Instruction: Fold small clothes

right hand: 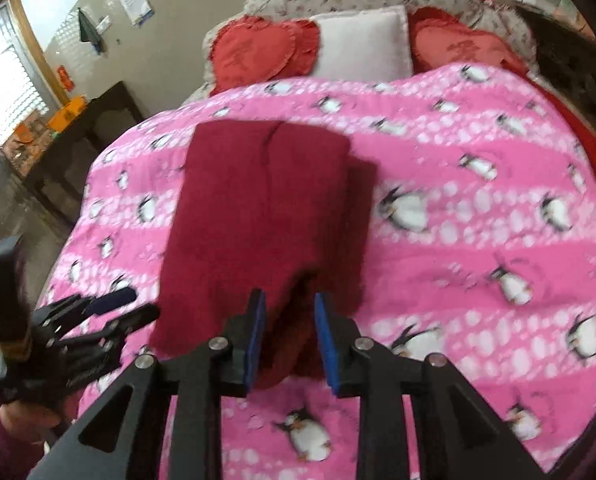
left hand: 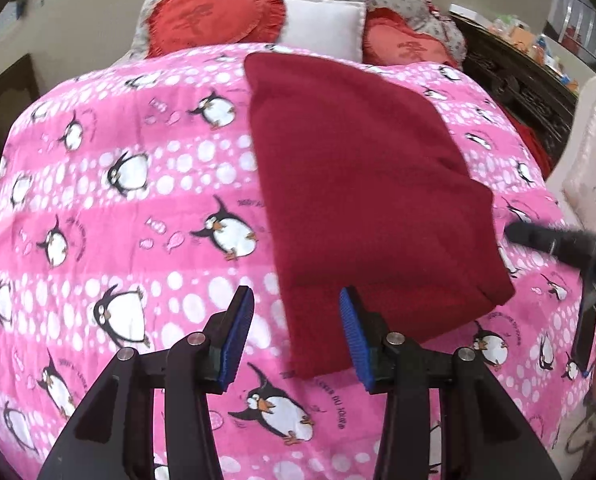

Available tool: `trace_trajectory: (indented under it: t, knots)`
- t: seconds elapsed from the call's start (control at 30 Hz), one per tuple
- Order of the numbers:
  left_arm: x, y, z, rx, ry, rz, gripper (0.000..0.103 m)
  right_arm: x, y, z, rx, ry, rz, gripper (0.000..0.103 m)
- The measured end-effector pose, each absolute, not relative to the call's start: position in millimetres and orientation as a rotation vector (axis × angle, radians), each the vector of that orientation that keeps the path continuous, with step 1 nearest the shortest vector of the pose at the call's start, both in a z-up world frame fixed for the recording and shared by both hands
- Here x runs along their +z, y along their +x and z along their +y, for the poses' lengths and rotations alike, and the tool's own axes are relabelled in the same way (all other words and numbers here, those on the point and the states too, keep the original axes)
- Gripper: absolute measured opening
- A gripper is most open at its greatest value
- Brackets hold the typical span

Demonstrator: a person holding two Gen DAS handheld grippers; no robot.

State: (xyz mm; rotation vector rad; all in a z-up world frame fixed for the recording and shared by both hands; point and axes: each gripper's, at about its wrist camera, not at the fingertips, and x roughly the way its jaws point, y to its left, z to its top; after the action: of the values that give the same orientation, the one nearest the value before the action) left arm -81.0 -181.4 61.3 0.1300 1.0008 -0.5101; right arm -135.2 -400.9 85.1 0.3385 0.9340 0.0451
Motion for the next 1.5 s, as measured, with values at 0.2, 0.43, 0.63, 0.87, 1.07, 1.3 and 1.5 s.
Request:
trace_trajectory:
  t: [0.2,0.43,0.63,0.87,1.07,1.3,1.5]
  knots:
    - [63.2,-81.9,-180.4,-0.497,0.122,0.989,0.023,33.7,-129.3,-397.4,-0.054,0.294,1.061,0.026]
    - [68.7,-84.5,-185.6,-0.504,0.13,0.97,0.023,73.0,-142.0,-398.8,-0.062,0.29,0.992,0.026]
    - [71.5,-82.6,-188.1,-0.506,0.123,0.966,0.023,89.8,-126.1,-393.5,-0.064,0.298,0.917,0.056]
    - [72.9,-80.2,-187.8,-0.508,0.126,0.965,0.023,55.4,-92.4,-397.4,-0.051,0.367,0.981,0.019]
    - [71.3,-69.9,-192.3,-0.525,0.098,0.981,0.023,52.3,-102.2,-401.0,-0.072,0.324,0.969,0.016]
    - [72.3,-42.1,-184.9,-0.616,-0.055,1.02,0.028,56.7,-104.2,-414.6,-0.063,0.397,0.905,0.065]
    - [57.6,-11.9,-189.1,-0.656,-0.116,1.063,0.03,44.1,-87.0,-428.7,-0.042,0.434,0.865,0.082]
